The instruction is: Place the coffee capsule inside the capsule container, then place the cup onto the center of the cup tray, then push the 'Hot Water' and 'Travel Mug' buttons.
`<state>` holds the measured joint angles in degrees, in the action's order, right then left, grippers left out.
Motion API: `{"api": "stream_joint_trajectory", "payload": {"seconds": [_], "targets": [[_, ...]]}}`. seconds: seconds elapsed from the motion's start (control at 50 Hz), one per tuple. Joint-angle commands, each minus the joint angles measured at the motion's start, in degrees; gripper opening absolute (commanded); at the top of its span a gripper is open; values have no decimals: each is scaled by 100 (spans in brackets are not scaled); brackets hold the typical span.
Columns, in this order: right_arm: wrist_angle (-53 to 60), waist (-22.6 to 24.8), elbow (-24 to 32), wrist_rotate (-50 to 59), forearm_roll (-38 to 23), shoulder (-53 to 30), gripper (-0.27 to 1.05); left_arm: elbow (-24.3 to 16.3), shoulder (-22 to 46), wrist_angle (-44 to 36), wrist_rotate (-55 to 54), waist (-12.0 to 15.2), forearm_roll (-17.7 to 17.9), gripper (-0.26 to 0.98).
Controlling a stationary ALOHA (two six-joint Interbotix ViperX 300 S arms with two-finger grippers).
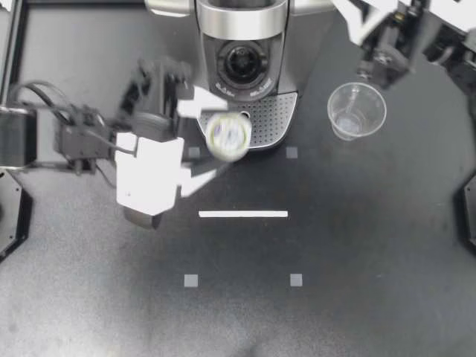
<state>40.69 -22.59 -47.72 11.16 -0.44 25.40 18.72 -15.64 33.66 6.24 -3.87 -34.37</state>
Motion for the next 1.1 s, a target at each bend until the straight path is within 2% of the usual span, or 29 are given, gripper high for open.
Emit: {"api": "stream_joint_trajectory", "payload": {"seconds": [0.0, 0.2, 0.48, 1.08], "targets": [[53, 26, 18, 9, 0, 149, 10, -220, -105, 9, -18, 18, -290, 37], [53, 26, -79, 9, 0, 237, 10, -255, -9, 88, -26, 158, -721, 37], [132, 26, -141, 9, 0, 255, 10, -255, 149, 97, -141, 483, -835, 37], [158, 26, -158, -18, 0, 255, 10, -352, 316, 0, -149, 589, -976, 37]]}}
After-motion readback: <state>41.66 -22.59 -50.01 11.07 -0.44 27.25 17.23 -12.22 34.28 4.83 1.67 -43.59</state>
